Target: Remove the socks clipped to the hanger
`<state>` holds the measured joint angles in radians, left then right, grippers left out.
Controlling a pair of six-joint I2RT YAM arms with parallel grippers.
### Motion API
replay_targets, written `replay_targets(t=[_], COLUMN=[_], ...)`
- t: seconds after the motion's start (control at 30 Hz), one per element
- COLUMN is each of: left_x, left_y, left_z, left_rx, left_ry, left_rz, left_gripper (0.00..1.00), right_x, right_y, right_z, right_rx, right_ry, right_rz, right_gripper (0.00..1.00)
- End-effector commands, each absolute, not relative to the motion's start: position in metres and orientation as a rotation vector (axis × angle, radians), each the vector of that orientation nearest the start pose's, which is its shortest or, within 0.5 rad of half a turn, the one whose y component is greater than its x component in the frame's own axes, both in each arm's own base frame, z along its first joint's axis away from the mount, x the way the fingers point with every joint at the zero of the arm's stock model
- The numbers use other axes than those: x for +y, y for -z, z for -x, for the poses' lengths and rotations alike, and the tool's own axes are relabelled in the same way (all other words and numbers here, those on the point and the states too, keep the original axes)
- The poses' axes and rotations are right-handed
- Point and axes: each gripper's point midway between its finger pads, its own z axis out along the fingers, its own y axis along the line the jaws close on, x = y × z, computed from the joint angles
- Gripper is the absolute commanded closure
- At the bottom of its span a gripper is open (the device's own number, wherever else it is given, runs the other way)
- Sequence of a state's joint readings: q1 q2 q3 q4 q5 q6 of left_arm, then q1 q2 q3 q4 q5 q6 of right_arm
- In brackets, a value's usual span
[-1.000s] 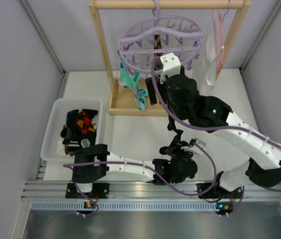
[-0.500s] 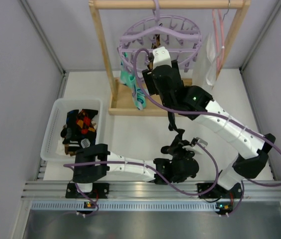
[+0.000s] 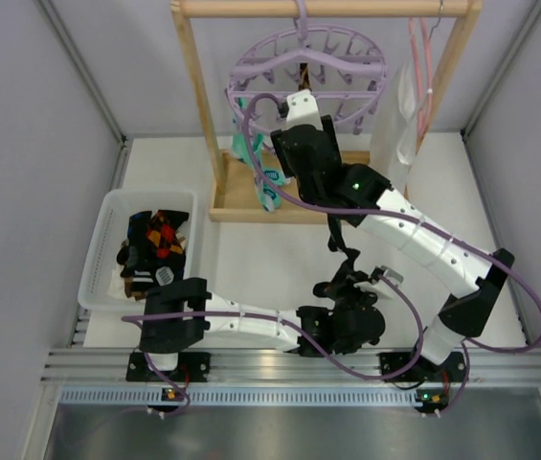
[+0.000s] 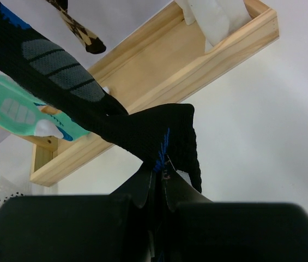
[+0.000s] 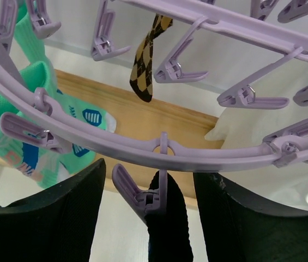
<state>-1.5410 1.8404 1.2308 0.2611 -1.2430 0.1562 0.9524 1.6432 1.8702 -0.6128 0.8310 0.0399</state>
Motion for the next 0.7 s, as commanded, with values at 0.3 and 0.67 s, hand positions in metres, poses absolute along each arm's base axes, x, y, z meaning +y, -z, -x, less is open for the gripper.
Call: replay_targets(t=[0.3, 0.67], left_x=[-0.431, -0.403], left_y=[-0.213, -0.199], left_z=[-0.176, -0.196], left_rx=[1.559, 1.62], left_ry=[-0.086, -0.009], left_rz=[-0.579, -0.508], left_gripper=[1.0, 1.0], right_x=[0.26, 0.255], right_y=[-0.409, -0.416], right_z=[-0.369, -0.363], right_rx=[1.67, 1.663], right_ry=[0.171, 0.083], right_rz=[0.154, 0.145], right_gripper=[0.58, 0.89])
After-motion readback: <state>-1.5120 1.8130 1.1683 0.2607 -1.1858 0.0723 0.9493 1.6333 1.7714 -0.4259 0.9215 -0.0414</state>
